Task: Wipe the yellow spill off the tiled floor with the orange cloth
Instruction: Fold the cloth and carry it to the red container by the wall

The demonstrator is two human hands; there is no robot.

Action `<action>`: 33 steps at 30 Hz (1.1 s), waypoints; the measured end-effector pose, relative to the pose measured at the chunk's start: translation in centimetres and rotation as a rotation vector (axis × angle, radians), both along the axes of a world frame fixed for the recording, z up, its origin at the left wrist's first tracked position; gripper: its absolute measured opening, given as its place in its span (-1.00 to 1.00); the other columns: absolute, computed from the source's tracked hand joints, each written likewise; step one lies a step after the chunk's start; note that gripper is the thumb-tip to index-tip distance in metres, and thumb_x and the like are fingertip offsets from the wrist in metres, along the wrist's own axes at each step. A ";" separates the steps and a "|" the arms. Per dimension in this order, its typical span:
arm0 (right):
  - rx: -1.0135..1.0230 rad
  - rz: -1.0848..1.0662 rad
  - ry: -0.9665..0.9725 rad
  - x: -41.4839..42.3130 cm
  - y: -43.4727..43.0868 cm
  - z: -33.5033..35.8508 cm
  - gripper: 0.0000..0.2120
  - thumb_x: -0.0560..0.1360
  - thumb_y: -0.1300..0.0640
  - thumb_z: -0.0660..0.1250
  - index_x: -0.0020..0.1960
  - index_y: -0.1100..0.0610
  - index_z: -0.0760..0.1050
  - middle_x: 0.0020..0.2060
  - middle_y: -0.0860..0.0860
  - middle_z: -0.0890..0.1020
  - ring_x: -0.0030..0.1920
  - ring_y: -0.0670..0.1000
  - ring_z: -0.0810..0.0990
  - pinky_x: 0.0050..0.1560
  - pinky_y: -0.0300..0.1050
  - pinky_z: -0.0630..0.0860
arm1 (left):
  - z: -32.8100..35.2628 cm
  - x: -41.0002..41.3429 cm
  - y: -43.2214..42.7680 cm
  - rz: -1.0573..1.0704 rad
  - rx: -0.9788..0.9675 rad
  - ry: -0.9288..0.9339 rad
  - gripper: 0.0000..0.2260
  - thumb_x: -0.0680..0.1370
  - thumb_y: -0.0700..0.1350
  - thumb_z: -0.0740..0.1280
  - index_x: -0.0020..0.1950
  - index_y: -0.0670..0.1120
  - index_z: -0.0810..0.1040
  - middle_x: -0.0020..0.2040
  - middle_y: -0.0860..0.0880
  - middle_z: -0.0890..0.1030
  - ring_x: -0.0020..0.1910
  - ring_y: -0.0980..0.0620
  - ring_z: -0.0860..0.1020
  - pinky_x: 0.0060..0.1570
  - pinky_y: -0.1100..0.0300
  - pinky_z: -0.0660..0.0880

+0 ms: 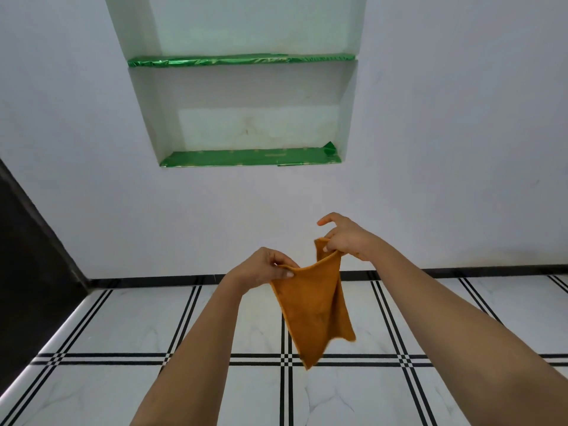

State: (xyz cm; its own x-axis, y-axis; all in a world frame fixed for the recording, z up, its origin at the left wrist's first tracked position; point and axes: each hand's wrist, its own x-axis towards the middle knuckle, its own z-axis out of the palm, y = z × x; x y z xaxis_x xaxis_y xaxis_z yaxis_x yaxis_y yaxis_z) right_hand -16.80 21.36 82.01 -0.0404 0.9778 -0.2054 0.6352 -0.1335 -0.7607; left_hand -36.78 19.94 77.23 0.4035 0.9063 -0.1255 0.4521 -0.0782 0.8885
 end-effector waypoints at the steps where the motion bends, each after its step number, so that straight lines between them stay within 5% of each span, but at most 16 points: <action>1: -0.008 0.076 -0.084 -0.3 0.0 0.1 -0.44 0.43 0.41 0.32 0.32 0.02 0.30 0.14 0.16 0.53 0.04 0.08 0.55 -0.03 -0.10 0.54 | -0.1 0.1 0.1 0.034 0.042 0.009 -0.85 0.49 -0.21 0.38 0.05 -0.08 0.59 -0.02 -0.06 0.61 0.01 -0.09 0.58 0.03 0.09 0.56; 6: -0.026 0.243 -0.064 -1.2 -0.2 0.2 -0.52 0.44 0.33 0.38 0.28 0.03 0.36 0.14 0.12 0.58 0.06 0.10 0.58 0.08 -0.07 0.54 | -0.2 0.7 0.8 0.076 0.137 0.084 -0.47 0.46 -0.20 0.42 0.36 0.10 0.33 -0.03 -0.05 0.59 -0.08 -0.03 0.59 -0.07 0.17 0.55; 12: 0.067 0.233 0.026 -1.0 0.1 -0.3 -0.83 0.47 0.23 0.38 0.02 0.05 0.51 0.00 0.03 0.59 0.00 0.06 0.59 -0.05 -0.18 0.54 | -0.2 0.5 2.0 0.010 0.180 0.256 -0.79 0.53 -0.12 0.34 0.15 -0.10 0.56 0.09 -0.09 0.58 0.04 -0.07 0.56 0.05 0.12 0.53; 18: 0.060 0.324 0.005 -0.5 0.4 0.7 -0.86 0.49 0.30 0.33 -0.11 0.10 0.60 -0.11 0.03 0.64 -0.05 0.05 0.61 -0.06 -0.22 0.54 | 0.7 0.7 2.6 -0.100 0.185 0.267 -0.46 0.48 -0.07 0.40 0.41 0.10 0.29 0.00 0.03 0.50 -0.06 0.00 0.54 -0.06 0.17 0.53; 27: 0.102 0.319 -0.119 -0.3 0.1 1.7 -0.81 0.53 0.29 0.26 0.02 0.16 0.63 -0.02 0.02 0.61 -0.01 0.00 0.55 0.01 -0.21 0.50 | 2.3 0.7 4.4 -0.059 0.253 0.331 -0.79 0.47 0.04 0.39 0.00 -0.04 0.52 -0.04 -0.01 0.54 -0.06 0.00 0.53 -0.09 0.23 0.49; 30: 0.046 0.341 -0.232 -0.3 -0.2 1.6 -0.79 0.56 0.25 0.20 0.08 0.19 0.60 -0.03 0.04 0.57 -0.05 0.02 0.51 -0.12 -0.24 0.49 | 3.0 0.3 4.7 -0.012 0.301 0.299 -0.82 0.47 0.04 0.39 -0.11 -0.04 0.49 -0.08 0.00 0.53 -0.09 0.03 0.50 -0.17 0.25 0.45; 33: -0.039 0.275 -0.210 -0.5 -0.5 1.3 -0.80 0.57 0.14 0.18 -0.13 0.18 0.52 -0.19 0.03 0.53 -0.15 0.02 0.51 -0.22 -0.24 0.45 | 3.7 -0.2 4.9 0.048 0.304 0.205 -0.83 0.49 0.02 0.38 -0.17 -0.03 0.46 -0.14 -0.01 0.54 -0.14 0.04 0.50 -0.20 0.24 0.46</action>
